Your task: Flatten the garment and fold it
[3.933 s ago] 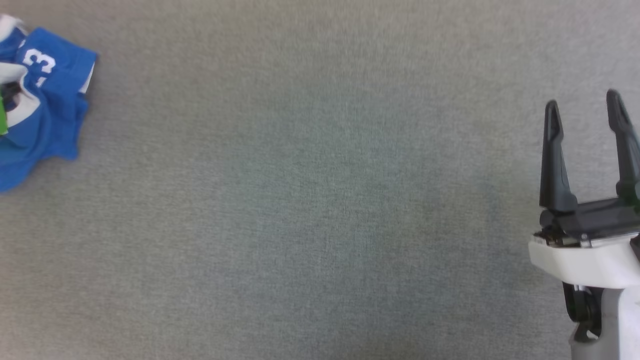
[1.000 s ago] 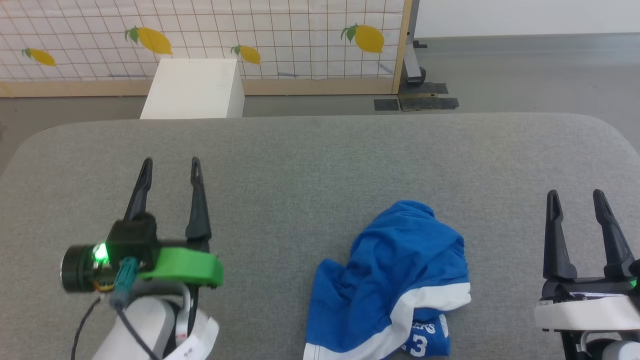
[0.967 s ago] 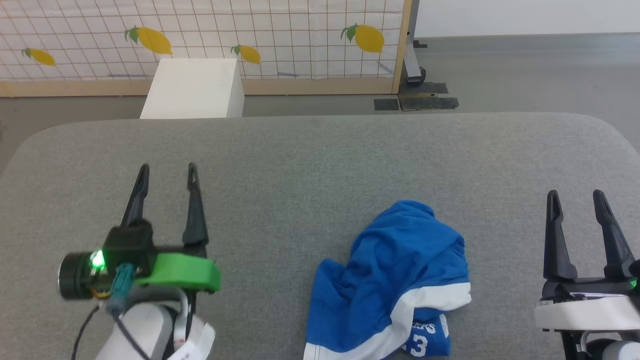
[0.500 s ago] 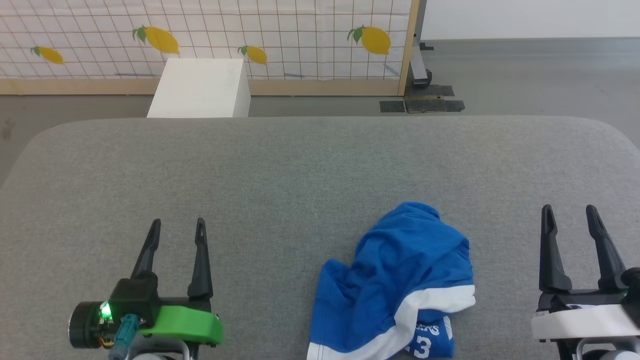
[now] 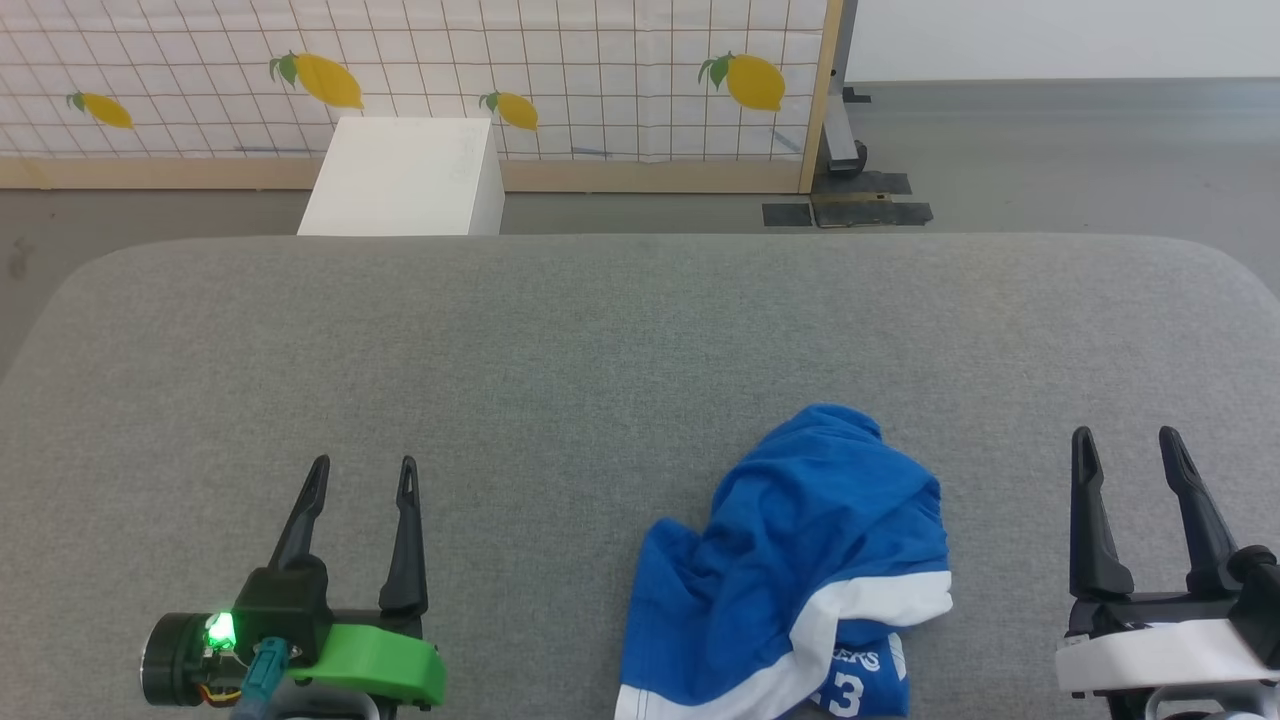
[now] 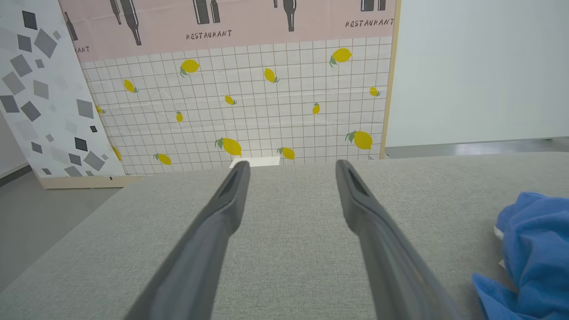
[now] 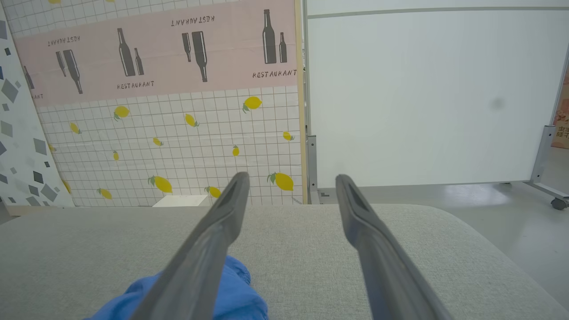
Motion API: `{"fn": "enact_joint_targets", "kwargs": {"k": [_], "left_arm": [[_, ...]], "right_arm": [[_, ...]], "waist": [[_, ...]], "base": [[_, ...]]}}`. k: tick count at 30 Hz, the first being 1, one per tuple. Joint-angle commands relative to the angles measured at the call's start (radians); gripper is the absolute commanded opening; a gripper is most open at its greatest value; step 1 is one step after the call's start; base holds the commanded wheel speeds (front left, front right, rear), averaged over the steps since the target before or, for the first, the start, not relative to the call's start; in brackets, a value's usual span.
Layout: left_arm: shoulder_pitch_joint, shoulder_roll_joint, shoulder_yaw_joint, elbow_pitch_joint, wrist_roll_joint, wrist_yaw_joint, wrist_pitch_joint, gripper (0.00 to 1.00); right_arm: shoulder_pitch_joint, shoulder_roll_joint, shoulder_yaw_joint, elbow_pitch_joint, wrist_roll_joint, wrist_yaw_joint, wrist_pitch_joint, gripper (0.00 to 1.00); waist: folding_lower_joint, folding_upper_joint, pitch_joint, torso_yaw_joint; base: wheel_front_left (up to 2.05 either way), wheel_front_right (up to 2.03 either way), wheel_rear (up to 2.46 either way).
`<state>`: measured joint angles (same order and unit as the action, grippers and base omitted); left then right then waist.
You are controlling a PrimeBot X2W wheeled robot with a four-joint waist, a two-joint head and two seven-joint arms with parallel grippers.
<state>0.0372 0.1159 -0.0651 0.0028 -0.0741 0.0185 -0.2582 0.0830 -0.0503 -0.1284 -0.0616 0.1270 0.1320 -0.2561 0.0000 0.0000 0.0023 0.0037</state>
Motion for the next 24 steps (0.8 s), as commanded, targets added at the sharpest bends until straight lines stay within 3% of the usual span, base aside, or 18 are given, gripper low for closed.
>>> {"fn": "enact_joint_targets", "kwargs": {"k": [1,24], "left_arm": [[0.012,-0.009,0.007,0.004,0.018,-0.006,-0.004,1.00],[0.011,-0.035,0.030,0.049,0.050,-0.015,-0.004,1.00]], "right_arm": [[0.010,0.000,0.002,0.003,-0.004,-0.001,-0.006,1.00],[0.028,0.000,0.057,-0.009,-0.055,-0.001,-0.006,1.00]], "waist": [[0.0000,0.0000,-0.001,0.000],[0.0000,0.0000,-0.007,0.011]], "base": [[0.00,0.00,0.00],[0.00,0.00,0.00]]}}
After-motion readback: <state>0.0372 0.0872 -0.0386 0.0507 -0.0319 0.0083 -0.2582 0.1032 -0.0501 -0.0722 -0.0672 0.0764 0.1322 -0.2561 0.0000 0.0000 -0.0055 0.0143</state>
